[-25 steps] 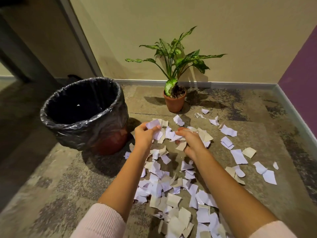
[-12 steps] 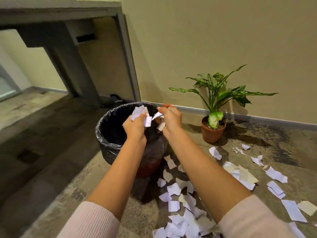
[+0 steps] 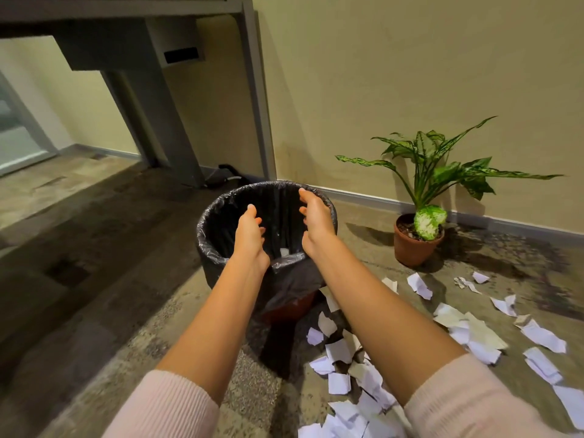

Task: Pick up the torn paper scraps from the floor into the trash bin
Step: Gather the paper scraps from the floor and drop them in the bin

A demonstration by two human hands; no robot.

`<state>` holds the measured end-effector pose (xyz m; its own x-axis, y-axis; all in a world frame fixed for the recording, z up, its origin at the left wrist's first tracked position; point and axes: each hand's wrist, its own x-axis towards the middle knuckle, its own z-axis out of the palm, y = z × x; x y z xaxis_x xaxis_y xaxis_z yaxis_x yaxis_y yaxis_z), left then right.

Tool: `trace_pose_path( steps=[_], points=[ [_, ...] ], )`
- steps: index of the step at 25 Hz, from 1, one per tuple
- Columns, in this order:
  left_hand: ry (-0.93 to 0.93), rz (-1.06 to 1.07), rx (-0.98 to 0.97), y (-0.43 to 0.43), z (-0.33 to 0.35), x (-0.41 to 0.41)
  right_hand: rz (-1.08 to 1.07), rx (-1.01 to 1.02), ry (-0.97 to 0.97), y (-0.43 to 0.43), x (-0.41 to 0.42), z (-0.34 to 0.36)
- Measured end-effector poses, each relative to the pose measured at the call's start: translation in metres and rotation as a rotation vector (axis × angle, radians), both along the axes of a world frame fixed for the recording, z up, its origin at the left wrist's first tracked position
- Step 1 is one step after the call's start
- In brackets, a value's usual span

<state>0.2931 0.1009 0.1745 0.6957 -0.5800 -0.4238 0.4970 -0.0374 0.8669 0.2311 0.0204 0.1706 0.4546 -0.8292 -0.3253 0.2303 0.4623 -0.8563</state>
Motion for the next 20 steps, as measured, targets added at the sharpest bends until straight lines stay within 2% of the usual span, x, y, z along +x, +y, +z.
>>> trace_pose_path(
  steps=[4,9,13,20],
  points=[
    [-0.075,0.006,-0.031,-0.006,0.0,-0.004,-0.005,-0.016,-0.055,-0.005,-0.01,-0.002],
    [-0.255,-0.032,-0.124,-0.018,0.009,-0.042,0.003,-0.065,-0.125,-0.019,-0.05,0.0],
    [-0.272,-0.119,-0.207,-0.035,0.0,-0.097,-0.044,-0.125,-0.038,-0.028,-0.108,-0.015],
    [-0.297,-0.458,-0.056,-0.046,-0.069,-0.206,-0.014,-0.17,0.277,-0.02,-0.227,-0.069]
  ],
)
